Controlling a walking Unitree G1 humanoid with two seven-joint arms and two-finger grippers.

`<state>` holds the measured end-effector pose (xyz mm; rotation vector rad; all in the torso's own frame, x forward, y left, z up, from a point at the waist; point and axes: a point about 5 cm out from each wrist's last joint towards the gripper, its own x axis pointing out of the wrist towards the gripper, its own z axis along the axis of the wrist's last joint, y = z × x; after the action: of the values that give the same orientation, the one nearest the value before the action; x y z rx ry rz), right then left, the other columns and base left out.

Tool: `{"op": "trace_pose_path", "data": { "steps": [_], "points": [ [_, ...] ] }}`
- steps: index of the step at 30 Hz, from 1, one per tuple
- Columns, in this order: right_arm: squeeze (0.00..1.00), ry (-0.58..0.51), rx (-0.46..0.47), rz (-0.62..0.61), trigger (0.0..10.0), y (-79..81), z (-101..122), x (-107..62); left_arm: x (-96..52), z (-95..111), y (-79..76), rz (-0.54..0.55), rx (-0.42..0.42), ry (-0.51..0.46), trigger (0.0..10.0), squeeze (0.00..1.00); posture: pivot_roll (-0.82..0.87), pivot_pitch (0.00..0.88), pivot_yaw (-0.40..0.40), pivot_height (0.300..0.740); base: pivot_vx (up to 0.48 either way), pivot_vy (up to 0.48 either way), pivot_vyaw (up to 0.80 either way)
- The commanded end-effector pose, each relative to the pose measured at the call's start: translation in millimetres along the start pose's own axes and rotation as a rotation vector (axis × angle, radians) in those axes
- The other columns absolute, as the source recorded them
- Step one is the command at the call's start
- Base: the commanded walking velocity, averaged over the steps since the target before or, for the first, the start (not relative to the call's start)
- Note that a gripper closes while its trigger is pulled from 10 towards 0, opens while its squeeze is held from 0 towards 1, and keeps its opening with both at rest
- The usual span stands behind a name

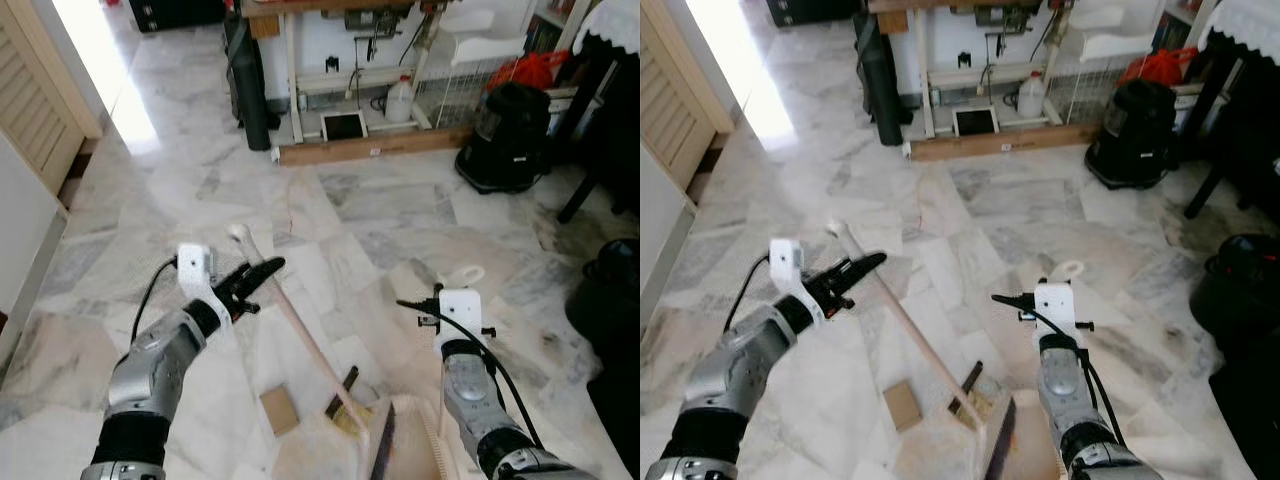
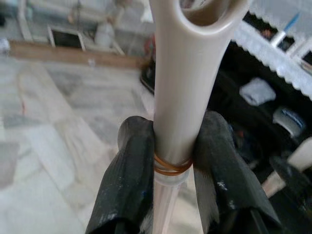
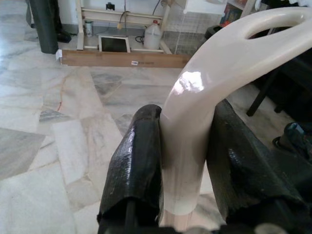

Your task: Sweep floor

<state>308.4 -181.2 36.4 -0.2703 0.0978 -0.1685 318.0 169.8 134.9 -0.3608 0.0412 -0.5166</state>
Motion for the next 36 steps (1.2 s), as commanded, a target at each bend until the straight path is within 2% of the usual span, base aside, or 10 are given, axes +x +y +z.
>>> {"op": "trace_pose_path", "data": {
  "steps": [1,3,6,8,14,18,22,36],
  "points": [
    [0.00,0.077,-0.023,0.016,10.0,0.2,-15,-6.8,-0.7,21,1.4,0.015,0.025,-0.089,10.0,0.00,0.06,0.067,0.036,0.740,0.000,0.000,0.00],
    [0.00,0.077,-0.020,0.015,10.0,0.4,-14,-6.4,-0.5,25,3.1,0.053,0.095,-0.108,10.0,0.00,0.06,0.068,0.035,0.740,0.000,0.000,0.00],
    [0.00,0.075,-0.017,0.015,10.0,0.2,-13,-5.4,1.8,20,3.8,0.097,0.158,-0.109,10.0,0.00,0.05,0.070,0.026,0.740,0.000,0.000,0.00],
    [0.00,0.072,-0.017,0.016,10.0,0.2,-12,-4.8,1.4,17,5.3,0.127,0.156,-0.122,10.0,0.00,0.04,0.077,0.023,0.740,0.000,0.000,0.00],
    [0.00,0.067,-0.018,0.000,10.0,-4.7,-12,-3.9,-6.0,7,15.8,0.215,0.273,-0.083,10.0,0.00,-0.01,0.063,0.032,0.740,0.000,0.000,0.00],
    [0.00,0.068,-0.016,-0.006,10.0,-5.5,-12,-3.9,-8.7,2,21.6,0.242,0.320,-0.066,10.0,0.00,-0.02,0.056,0.041,0.740,0.000,0.000,0.00],
    [0.00,0.066,-0.013,-0.015,10.0,-6.8,-11,-3.0,-8.3,-2,23.4,0.252,0.351,-0.058,10.0,0.00,-0.04,0.050,0.050,0.740,0.000,0.000,0.00],
    [0.00,0.068,-0.003,-0.027,10.0,-5.2,-12,-4.7,-7.6,-13,27.8,0.264,0.374,-0.041,10.0,0.00,-0.05,0.032,0.073,0.740,0.000,0.000,0.00]
  ]
}}
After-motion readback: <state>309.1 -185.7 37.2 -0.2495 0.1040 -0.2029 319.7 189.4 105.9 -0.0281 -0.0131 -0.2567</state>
